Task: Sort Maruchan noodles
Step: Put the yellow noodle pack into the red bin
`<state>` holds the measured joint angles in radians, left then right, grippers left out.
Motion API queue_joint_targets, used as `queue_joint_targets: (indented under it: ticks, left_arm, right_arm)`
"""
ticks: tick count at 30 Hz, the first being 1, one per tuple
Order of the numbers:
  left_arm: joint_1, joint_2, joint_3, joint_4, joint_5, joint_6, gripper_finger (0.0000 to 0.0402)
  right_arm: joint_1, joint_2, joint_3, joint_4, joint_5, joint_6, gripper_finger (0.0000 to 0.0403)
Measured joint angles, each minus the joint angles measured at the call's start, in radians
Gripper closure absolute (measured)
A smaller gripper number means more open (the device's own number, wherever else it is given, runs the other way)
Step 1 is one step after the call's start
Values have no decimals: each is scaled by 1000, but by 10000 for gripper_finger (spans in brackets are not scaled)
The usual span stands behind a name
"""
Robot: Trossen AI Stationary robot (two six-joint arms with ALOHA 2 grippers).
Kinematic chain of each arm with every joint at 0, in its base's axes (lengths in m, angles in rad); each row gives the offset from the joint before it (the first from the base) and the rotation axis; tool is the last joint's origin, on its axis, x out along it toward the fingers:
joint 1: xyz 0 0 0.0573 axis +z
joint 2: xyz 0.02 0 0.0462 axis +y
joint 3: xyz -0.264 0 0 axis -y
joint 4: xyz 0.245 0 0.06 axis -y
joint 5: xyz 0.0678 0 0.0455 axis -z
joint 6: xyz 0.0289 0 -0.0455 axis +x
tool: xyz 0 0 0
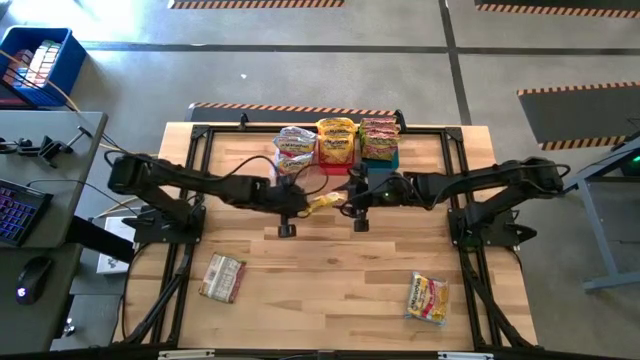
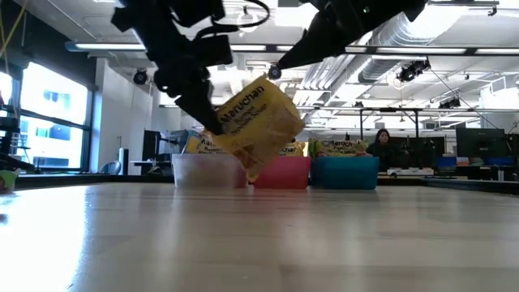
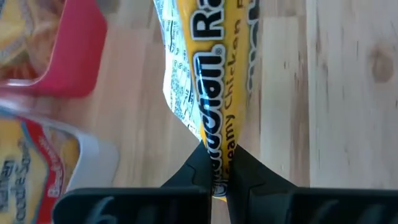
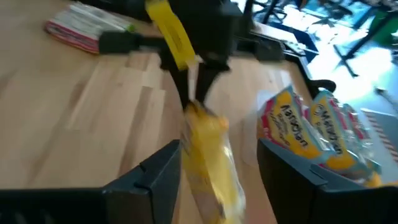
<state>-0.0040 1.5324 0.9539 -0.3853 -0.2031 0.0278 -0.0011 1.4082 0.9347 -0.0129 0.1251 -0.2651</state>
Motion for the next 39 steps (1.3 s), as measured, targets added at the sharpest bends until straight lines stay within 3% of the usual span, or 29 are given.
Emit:
queue_joint_targets:
  ticks: [5, 12, 16, 32, 35, 39]
  left_arm:
    - [12, 63, 80, -42, 45, 52, 400]
    - [12, 105, 134, -63, 49, 89, 400]
    - [14, 105, 143, -61, 50, 89, 400]
    - [58, 105, 144, -64, 120, 89, 401]
    - [64, 105, 144, -60, 126, 89, 401]
    - [70, 105, 144, -64, 144, 106, 401]
  right_arm:
    - [-14, 0, 27, -26, -79, 27, 199]
    - [-27, 28, 29, -43, -96, 113, 132]
    - [-37, 69, 29, -27, -135, 154, 120]
    - [-73, 198, 28, 45, -179, 179, 123]
    - [-71, 198, 28, 64, -182, 172, 140]
    - [-71, 198, 28, 81, -192, 127, 193]
